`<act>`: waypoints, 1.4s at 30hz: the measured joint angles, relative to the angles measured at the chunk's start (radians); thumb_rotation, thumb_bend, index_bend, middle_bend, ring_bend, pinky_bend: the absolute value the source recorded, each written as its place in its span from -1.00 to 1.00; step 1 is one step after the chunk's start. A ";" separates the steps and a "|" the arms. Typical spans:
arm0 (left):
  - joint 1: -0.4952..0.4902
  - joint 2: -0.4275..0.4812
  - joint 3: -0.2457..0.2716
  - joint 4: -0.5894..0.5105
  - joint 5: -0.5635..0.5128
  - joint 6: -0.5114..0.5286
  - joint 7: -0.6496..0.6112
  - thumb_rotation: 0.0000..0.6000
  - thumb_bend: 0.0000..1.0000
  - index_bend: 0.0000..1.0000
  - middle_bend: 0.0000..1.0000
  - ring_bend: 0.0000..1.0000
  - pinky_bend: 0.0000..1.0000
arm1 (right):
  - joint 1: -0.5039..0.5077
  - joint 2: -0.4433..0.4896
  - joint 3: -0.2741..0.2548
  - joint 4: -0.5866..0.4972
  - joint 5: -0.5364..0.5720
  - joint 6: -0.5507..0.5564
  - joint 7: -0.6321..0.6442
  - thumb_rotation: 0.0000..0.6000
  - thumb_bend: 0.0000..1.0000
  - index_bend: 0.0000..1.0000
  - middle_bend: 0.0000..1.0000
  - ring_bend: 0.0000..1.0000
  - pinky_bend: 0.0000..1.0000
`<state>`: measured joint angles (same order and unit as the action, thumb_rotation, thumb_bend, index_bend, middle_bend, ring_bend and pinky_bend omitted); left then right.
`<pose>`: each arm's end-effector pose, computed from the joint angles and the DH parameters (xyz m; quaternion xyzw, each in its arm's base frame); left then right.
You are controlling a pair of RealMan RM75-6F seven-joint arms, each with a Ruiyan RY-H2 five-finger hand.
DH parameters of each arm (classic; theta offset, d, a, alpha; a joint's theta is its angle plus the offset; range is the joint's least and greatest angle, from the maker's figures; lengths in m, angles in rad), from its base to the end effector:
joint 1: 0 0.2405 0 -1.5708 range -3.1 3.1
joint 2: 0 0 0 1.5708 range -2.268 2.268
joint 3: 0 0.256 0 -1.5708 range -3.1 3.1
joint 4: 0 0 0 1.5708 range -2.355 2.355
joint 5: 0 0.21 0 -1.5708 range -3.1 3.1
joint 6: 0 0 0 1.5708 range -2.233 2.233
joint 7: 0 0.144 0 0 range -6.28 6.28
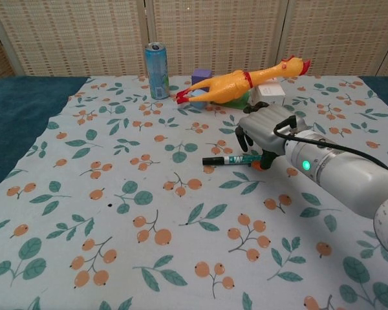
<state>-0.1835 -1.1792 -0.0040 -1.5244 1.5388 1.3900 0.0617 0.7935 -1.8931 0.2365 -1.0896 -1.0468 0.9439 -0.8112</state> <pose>-0.3088 0.2023 0.1270 -0.6665 -0.3587 -0.3541 0.5492 -0.1410 -0.3615 -0.0935 0.7880 -0.2329 0.2509 0.5116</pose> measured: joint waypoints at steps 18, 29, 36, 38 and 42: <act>-0.001 0.006 -0.001 0.002 -0.003 -0.001 -0.012 1.00 -0.17 -1.00 -1.00 -1.00 -0.81 | 0.018 -0.029 -0.013 0.025 0.043 0.013 -0.026 1.00 -0.53 0.06 -0.14 -0.88 -1.00; 0.001 0.011 -0.001 -0.005 -0.007 0.000 -0.012 1.00 -0.17 -1.00 -1.00 -1.00 -0.80 | 0.019 -0.037 -0.025 0.030 0.058 0.017 -0.037 1.00 -0.42 0.27 0.06 -0.67 -1.00; 0.000 0.011 -0.001 -0.005 -0.007 -0.002 -0.013 1.00 -0.17 -1.00 -1.00 -1.00 -0.80 | 0.012 -0.039 -0.047 0.044 -0.014 0.041 0.036 1.00 -0.34 0.53 0.43 -0.28 -0.87; 0.001 0.012 0.000 -0.005 -0.006 -0.001 -0.015 1.00 -0.17 -1.00 -1.00 -1.00 -0.80 | 0.007 -0.039 -0.057 0.048 -0.035 0.047 0.062 1.00 -0.32 0.56 0.52 -0.18 -0.82; 0.001 0.014 0.000 -0.005 0.003 0.005 -0.023 1.00 -0.14 -1.00 -1.00 -1.00 -0.80 | -0.007 -0.033 -0.079 0.052 -0.089 0.063 0.135 1.00 -0.28 0.65 0.62 -0.05 -0.74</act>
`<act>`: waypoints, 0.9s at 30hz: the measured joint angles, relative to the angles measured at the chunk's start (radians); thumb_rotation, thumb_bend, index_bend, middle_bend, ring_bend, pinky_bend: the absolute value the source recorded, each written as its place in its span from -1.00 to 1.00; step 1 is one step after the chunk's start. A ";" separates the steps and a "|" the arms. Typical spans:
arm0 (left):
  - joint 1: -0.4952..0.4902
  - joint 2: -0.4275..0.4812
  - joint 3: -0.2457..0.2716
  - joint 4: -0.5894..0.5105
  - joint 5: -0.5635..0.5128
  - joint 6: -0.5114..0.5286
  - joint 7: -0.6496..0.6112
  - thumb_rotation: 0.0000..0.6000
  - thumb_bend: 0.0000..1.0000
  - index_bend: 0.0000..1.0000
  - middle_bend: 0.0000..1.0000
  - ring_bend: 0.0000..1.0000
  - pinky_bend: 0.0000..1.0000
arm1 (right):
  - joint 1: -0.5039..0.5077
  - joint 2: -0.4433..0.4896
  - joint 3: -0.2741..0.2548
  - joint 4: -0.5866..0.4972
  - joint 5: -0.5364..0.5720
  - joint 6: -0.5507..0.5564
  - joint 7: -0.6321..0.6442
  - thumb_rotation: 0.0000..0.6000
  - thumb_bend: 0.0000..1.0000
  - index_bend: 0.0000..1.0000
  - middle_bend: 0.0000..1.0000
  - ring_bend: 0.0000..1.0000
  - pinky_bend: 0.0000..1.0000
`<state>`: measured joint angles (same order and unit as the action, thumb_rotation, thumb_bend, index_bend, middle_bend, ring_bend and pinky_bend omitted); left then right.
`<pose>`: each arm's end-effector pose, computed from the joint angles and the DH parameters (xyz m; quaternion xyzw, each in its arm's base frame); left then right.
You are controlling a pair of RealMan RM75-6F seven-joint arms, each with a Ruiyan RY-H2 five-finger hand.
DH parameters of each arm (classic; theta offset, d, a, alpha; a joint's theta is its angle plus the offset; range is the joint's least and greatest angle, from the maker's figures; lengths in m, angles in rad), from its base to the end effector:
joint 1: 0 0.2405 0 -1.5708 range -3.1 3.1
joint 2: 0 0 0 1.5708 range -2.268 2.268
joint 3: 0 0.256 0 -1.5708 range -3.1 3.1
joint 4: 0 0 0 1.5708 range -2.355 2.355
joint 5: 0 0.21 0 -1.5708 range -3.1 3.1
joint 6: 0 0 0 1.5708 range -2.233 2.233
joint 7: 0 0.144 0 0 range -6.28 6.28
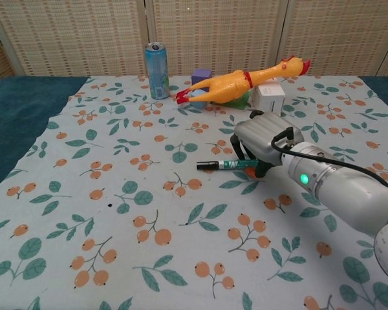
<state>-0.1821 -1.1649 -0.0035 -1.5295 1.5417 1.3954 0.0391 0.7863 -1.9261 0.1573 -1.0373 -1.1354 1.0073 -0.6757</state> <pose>-0.3090 0.2018 0.1318 -0.6633 -0.3619 -0.3592 0.5478 -0.1445 -0.3480 -0.1031 0.7890 -0.2255 0.2824 0.4969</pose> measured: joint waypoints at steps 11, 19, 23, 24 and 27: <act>-0.034 -0.029 0.007 0.034 0.092 0.019 -0.106 1.00 -0.04 -0.93 -0.86 -0.96 -0.51 | -0.038 0.098 -0.034 -0.101 -0.156 0.059 0.219 1.00 -0.27 0.69 0.65 0.01 -0.73; -0.108 -0.015 -0.018 -0.090 0.087 -0.067 -0.153 1.00 -0.05 -0.71 -0.36 -0.46 0.04 | -0.054 0.191 0.015 -0.287 -0.165 0.064 0.413 1.00 -0.27 0.69 0.65 0.01 -0.72; -0.152 -0.014 -0.052 -0.191 0.033 -0.127 -0.141 1.00 -0.06 -0.53 -0.03 -0.17 0.31 | -0.061 0.223 0.035 -0.336 -0.181 0.065 0.533 1.00 -0.27 0.69 0.65 0.01 -0.72; -0.162 -0.018 -0.061 -0.207 0.016 -0.139 -0.132 1.00 -0.07 -0.48 0.04 -0.11 0.37 | -0.062 0.226 0.038 -0.341 -0.183 0.066 0.560 1.00 -0.27 0.69 0.65 0.01 -0.72; -0.195 -0.044 -0.095 -0.253 -0.057 -0.182 -0.096 1.00 -0.11 -0.38 0.25 0.06 0.51 | -0.066 0.226 0.049 -0.339 -0.195 0.068 0.658 1.00 -0.27 0.69 0.65 0.01 -0.72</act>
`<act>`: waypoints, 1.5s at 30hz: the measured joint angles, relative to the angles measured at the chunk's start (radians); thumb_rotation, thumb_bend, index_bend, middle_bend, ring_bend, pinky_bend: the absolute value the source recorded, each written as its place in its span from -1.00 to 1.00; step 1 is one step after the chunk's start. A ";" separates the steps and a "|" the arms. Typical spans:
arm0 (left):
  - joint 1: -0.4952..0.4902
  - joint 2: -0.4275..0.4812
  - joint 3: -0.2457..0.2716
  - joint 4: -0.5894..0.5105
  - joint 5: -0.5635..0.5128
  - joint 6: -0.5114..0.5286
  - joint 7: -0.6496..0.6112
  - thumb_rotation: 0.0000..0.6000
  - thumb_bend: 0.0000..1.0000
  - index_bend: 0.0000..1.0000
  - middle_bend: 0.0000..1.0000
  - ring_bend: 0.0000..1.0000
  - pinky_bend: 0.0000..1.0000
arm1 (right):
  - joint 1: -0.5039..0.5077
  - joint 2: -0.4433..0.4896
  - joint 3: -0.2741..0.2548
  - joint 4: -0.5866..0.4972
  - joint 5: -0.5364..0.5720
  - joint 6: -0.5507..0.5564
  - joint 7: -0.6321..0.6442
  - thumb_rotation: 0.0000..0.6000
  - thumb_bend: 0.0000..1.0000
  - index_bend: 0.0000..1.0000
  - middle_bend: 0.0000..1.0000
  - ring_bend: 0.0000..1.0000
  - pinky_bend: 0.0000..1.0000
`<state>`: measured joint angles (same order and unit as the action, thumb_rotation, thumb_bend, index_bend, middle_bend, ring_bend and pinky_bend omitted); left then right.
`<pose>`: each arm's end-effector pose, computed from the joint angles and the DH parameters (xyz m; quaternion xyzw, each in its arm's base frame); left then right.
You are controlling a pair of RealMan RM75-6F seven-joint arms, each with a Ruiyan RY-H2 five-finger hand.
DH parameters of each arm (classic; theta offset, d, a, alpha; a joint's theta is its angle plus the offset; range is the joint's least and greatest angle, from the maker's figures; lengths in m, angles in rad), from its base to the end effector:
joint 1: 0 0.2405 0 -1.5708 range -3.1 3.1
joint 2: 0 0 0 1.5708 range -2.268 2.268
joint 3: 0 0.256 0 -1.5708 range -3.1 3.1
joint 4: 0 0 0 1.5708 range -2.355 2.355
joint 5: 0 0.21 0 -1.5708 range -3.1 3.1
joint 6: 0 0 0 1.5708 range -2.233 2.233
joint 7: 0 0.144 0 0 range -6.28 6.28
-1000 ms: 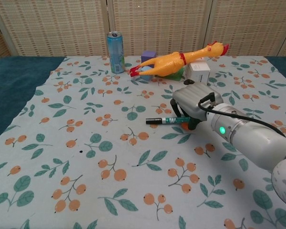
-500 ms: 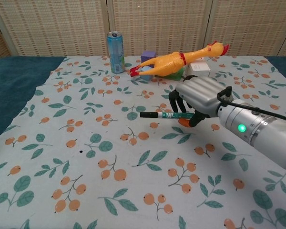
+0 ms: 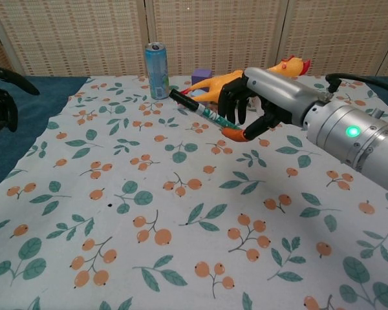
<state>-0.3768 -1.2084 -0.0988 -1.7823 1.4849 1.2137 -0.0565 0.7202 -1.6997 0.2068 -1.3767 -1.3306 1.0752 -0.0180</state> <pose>-0.2063 0.2527 0.0892 -0.6503 -0.4472 -0.4722 0.3926 -0.1144 -0.3337 -0.0376 0.6816 -0.4175 0.5030 0.3287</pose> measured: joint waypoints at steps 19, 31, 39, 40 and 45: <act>-0.157 -0.205 -0.181 -0.190 -0.331 -0.029 0.304 1.00 -0.26 -0.30 0.56 0.35 0.72 | 0.076 -0.263 0.022 0.296 -0.141 0.080 0.246 1.00 -0.27 0.69 0.65 0.03 -0.72; -0.217 -0.215 -0.178 -0.213 -0.410 -0.028 0.407 1.00 -0.32 -0.28 0.63 0.39 0.77 | 0.100 -0.301 0.047 0.312 -0.133 0.082 0.247 1.00 -0.27 0.69 0.65 0.03 -0.72; -0.237 -0.264 -0.155 -0.152 -0.356 0.018 0.468 1.00 -0.33 -0.18 0.65 0.41 0.78 | 0.103 -0.312 0.045 0.323 -0.130 0.078 0.254 1.00 -0.27 0.69 0.65 0.03 -0.72; -0.237 -0.264 -0.155 -0.152 -0.356 0.019 0.467 1.00 -0.33 -0.16 0.65 0.41 0.79 | 0.103 -0.312 0.045 0.324 -0.130 0.078 0.254 1.00 -0.27 0.69 0.65 0.03 -0.72; -0.243 -0.278 -0.147 -0.142 -0.354 0.018 0.472 1.00 -0.33 -0.08 0.65 0.41 0.79 | 0.108 -0.323 0.046 0.337 -0.129 0.073 0.260 1.00 -0.27 0.69 0.65 0.03 -0.72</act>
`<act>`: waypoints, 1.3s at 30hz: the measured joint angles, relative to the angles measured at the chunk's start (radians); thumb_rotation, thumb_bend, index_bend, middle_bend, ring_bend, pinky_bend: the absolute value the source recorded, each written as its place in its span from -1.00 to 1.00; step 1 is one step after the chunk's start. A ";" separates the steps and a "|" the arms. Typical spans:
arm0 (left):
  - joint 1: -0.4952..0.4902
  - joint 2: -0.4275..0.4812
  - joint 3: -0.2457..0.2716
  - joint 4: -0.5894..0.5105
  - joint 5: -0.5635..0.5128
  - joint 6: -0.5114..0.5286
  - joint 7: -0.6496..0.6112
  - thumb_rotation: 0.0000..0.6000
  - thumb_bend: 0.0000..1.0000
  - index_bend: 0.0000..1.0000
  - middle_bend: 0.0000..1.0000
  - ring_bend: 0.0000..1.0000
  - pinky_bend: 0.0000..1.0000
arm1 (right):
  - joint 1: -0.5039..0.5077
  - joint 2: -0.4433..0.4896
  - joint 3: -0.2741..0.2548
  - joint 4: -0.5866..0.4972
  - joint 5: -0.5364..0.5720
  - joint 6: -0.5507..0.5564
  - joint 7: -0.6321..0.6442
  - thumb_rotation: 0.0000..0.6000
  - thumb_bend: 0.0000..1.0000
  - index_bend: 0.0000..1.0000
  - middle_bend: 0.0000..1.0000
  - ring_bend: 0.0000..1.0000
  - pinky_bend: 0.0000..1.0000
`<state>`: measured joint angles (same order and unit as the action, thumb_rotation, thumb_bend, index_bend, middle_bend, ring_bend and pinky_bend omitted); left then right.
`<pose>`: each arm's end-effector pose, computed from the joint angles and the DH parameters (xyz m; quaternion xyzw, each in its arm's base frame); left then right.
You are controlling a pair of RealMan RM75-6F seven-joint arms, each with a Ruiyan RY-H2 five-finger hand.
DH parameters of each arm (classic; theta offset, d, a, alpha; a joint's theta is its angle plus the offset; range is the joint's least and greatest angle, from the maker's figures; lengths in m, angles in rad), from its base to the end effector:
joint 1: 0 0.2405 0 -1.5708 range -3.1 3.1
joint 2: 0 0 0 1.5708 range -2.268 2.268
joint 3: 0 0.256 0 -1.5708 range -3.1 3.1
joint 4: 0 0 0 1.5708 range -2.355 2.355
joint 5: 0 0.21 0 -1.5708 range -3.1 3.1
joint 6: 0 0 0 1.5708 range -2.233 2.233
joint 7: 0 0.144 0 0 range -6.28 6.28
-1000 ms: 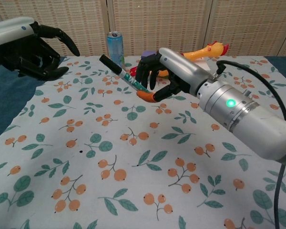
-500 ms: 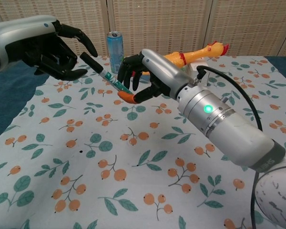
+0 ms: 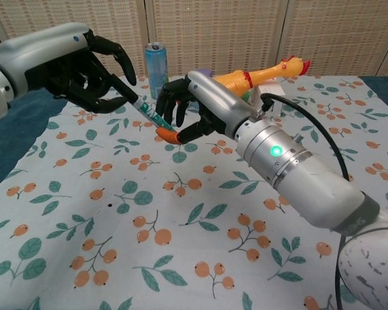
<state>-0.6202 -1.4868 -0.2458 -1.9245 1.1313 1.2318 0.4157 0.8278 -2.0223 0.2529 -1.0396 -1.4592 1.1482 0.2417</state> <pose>-0.0881 0.2877 0.0357 -0.6468 -0.4303 -0.5000 0.3828 -0.0575 -0.3324 -0.1024 0.6387 -0.4314 0.5887 0.2438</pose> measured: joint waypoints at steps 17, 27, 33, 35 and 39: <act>-0.015 -0.022 0.003 0.020 -0.010 -0.002 -0.022 1.00 -0.31 -0.04 0.67 0.42 0.79 | 0.006 -0.021 -0.003 0.016 -0.001 0.000 -0.007 1.00 -0.27 0.69 0.65 0.03 -0.72; -0.019 -0.029 0.003 0.025 -0.008 0.001 -0.034 1.00 -0.27 0.01 0.70 0.44 0.81 | 0.007 -0.023 0.001 0.010 0.000 0.002 -0.023 1.00 -0.27 0.69 0.65 0.03 -0.72; -0.020 -0.030 0.006 0.027 -0.005 0.002 -0.035 1.00 -0.17 0.08 0.74 0.44 0.81 | 0.006 -0.021 0.000 0.006 0.002 0.001 -0.025 1.00 -0.27 0.69 0.65 0.03 -0.72; -0.021 -0.031 0.007 0.030 -0.003 0.003 -0.036 1.00 -0.11 0.10 0.76 0.44 0.81 | 0.005 -0.020 -0.002 0.006 0.002 -0.001 -0.024 1.00 -0.27 0.69 0.65 0.03 -0.72; -0.022 -0.030 0.008 0.033 -0.001 0.001 -0.038 1.00 -0.02 0.09 0.75 0.44 0.81 | 0.005 -0.019 -0.003 0.006 0.000 -0.002 -0.021 1.00 -0.27 0.69 0.65 0.03 -0.72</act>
<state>-0.6424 -1.5165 -0.2378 -1.8913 1.1306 1.2328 0.3780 0.8325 -2.0412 0.2497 -1.0337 -1.4596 1.1466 0.2203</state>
